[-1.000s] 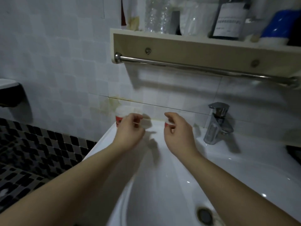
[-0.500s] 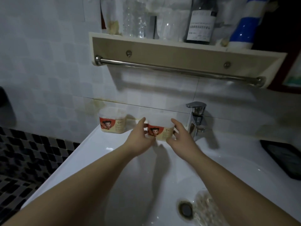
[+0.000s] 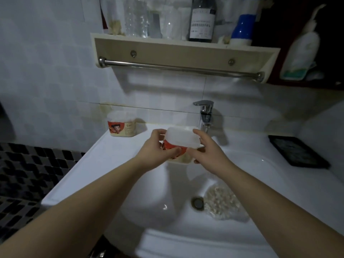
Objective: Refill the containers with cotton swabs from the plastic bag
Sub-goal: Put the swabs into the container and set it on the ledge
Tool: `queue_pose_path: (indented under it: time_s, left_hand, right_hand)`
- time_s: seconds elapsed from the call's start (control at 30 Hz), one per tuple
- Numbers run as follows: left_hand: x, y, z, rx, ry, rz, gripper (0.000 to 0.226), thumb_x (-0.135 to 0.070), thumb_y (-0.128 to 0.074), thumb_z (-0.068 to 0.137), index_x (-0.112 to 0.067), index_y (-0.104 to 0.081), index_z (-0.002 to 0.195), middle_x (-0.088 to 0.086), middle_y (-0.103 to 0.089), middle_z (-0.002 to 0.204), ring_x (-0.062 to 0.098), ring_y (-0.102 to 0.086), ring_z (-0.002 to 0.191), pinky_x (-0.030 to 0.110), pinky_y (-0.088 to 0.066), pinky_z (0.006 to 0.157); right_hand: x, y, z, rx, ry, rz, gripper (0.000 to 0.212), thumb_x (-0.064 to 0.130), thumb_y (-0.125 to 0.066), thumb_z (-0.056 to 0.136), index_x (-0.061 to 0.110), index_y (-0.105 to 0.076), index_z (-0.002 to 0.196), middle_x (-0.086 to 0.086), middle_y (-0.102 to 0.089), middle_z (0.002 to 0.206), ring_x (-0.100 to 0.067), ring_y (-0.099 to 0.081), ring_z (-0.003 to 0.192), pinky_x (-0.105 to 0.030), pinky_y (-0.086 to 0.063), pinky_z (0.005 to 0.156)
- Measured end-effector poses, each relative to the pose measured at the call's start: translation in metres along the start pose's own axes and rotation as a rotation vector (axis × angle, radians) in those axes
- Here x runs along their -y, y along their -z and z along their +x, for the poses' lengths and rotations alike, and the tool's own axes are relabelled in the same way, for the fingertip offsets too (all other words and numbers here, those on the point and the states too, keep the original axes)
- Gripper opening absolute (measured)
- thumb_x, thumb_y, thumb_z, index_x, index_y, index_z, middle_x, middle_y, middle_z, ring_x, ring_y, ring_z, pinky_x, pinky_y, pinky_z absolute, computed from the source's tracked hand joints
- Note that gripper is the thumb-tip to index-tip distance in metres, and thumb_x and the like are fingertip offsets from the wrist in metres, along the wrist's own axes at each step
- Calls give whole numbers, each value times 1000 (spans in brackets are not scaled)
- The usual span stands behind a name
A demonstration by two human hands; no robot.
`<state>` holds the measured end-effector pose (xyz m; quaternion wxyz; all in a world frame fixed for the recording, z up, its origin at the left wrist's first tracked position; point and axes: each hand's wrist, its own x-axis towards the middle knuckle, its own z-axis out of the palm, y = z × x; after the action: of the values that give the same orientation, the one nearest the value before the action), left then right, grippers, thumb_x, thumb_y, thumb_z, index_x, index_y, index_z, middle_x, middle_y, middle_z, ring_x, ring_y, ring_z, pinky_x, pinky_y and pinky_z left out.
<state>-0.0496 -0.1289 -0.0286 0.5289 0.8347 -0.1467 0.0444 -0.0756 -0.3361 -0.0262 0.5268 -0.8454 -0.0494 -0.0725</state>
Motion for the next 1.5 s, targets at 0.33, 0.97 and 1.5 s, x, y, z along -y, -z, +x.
queue_pose_path:
  time_s: [0.33,0.97,1.5]
  left_hand:
    - [9,-44,-52,106,75,-212,80,-52,-86,70,-20,-56,136,-5,-70,123,13,-71,107,37,-60,92]
    - [25,-48,-67,262,91,-163,68,-20,-88,78,-28,-52,135,-11,-65,127,10,-66,113,22,-58,77]
    - [15,-51,-71,256,-305,193,93,-39,-92,69,-50,-36,142,-22,-52,135,-6,-50,122,18,-52,90]
  right_hand:
    - [-32,17,-54,38,-67,194,47,28,-73,95,40,-54,136,0,-65,127,-17,-64,119,-45,-58,98]
    - [-37,21,-63,-75,-124,92,33,48,-41,107,27,-66,102,-3,-71,94,-19,-64,83,-34,-55,67]
    - [-32,41,-57,-229,-280,174,64,53,-34,108,11,-66,72,8,-39,43,-10,-34,38,-24,-29,46]
